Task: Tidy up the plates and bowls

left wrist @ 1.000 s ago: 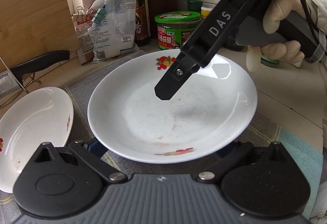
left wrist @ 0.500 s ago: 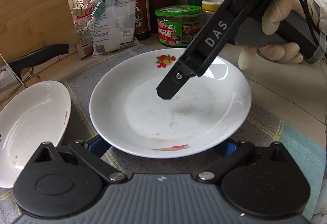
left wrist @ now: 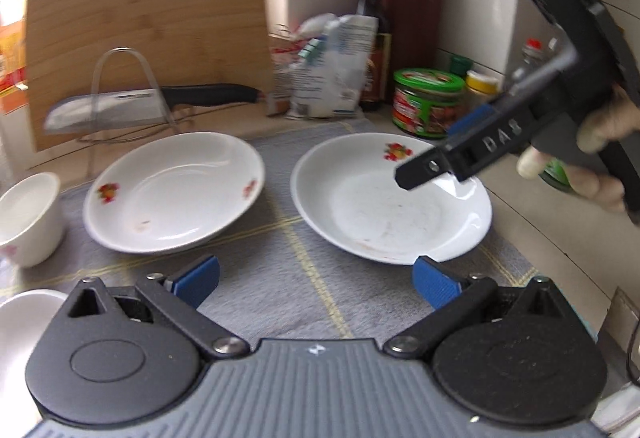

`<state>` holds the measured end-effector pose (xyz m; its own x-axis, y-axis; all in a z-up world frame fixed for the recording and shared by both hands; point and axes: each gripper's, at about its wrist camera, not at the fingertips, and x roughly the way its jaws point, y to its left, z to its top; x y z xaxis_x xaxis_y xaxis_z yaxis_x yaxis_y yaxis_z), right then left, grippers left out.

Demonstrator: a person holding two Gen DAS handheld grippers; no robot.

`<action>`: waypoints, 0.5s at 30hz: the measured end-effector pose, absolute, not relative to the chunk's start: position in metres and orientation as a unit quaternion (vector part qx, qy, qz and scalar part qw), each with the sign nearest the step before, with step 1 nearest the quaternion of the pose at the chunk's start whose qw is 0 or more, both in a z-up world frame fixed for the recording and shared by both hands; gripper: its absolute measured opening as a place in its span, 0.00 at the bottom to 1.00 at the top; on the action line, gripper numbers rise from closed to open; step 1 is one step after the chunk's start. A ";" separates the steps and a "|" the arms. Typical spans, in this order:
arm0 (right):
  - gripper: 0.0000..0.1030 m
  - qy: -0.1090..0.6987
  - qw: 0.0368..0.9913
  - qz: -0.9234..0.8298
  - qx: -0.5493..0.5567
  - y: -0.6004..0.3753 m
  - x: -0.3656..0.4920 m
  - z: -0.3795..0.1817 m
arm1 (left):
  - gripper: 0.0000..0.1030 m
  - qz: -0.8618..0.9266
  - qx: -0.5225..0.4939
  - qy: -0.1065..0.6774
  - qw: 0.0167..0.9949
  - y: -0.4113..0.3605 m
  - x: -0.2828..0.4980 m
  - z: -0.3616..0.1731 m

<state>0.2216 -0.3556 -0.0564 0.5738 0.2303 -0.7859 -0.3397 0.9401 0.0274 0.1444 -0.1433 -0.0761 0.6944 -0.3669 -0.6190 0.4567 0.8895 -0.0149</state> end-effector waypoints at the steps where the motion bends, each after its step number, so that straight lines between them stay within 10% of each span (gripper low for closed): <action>1: 1.00 0.428 0.886 0.165 -0.064 -0.350 0.216 -0.055 | 0.99 -0.211 0.066 0.319 0.922 -0.139 0.141 -0.074; 15: 1.00 0.411 0.881 0.218 -0.090 -0.281 0.184 -0.058 | 0.99 -0.137 0.040 0.313 0.939 -0.085 0.092 -0.063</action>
